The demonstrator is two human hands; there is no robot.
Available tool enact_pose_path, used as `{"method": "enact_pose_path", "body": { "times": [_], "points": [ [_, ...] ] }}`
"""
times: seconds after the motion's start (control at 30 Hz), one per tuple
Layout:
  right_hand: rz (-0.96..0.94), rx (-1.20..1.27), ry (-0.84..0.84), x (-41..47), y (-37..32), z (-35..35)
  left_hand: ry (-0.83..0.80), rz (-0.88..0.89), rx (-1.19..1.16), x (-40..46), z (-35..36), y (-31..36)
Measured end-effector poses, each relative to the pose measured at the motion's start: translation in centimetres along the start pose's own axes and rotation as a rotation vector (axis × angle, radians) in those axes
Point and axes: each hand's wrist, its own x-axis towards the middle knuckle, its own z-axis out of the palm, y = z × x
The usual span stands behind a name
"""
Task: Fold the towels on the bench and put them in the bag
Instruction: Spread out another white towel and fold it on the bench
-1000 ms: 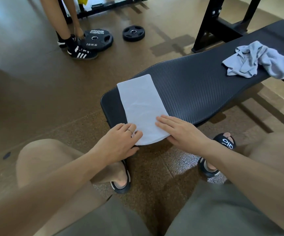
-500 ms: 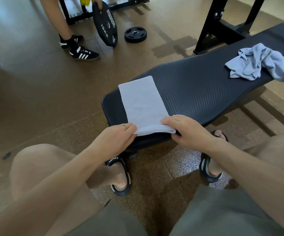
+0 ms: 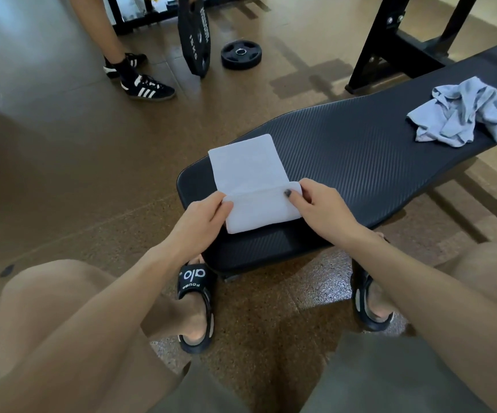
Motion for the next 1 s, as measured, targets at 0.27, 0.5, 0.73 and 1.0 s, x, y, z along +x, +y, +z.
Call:
{"method": "enact_pose_path", "body": {
  "times": [0.27,0.5,0.73,1.0],
  "points": [
    [-0.048,-0.185,0.131,1.0,-0.5,1.9,0.069,-0.079,0.113,1.1,1.3,-0.1],
    [-0.087,-0.252,0.202,1.7,-0.4,1.8,0.143,0.074,0.554,1.6,1.5,0.2],
    [-0.562,-0.743,0.407,2.3,0.4,2.0,0.123,0.597,0.722,2.1,1.7,-0.4],
    [-0.694,-0.709,-0.025,2.0,0.4,-1.0,0.134,0.539,0.61,2.0,0.8,-1.2]
  ]
}}
